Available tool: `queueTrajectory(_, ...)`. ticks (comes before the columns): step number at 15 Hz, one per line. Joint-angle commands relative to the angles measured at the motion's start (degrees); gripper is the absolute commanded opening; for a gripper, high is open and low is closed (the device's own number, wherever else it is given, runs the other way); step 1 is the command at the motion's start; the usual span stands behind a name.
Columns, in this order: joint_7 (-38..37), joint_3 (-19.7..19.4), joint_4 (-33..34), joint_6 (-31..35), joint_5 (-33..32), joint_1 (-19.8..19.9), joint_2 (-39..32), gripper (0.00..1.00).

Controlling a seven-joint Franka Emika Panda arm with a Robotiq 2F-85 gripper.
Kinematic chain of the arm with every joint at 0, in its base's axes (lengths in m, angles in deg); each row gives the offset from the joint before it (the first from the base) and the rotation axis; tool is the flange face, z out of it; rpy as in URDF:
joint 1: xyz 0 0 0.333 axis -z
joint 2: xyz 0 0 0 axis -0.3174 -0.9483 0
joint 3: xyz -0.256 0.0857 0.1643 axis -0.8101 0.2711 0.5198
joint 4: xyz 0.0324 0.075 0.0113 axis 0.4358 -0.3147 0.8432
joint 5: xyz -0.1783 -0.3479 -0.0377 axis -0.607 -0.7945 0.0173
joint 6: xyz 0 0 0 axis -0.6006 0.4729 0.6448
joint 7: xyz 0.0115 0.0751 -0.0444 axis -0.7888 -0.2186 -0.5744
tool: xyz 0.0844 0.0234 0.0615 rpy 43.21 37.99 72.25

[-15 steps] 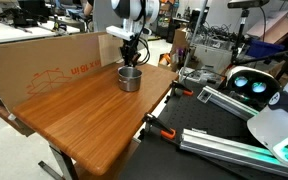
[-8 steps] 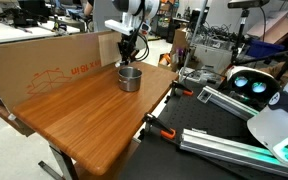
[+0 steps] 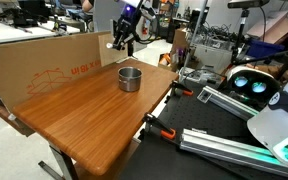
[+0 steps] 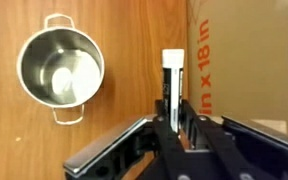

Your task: Place the black marker inside the silver pot

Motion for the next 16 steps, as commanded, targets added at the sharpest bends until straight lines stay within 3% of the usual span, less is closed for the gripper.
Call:
queueTrajectory(1,13.8,0.4,-7.6,-3.6,7.0,0.4,6.5,0.05)
queueTrajectory(7,28.9,-1.1,-18.0,-12.0,11.4,-0.7,13.7,0.05)
queueTrajectory(11,30.2,-2.2,-20.3,-15.5,11.4,-1.0,15.1,0.05)
queueTrajectory(16,28.1,-4.0,-18.1,-22.8,11.0,-0.6,12.4,0.05)
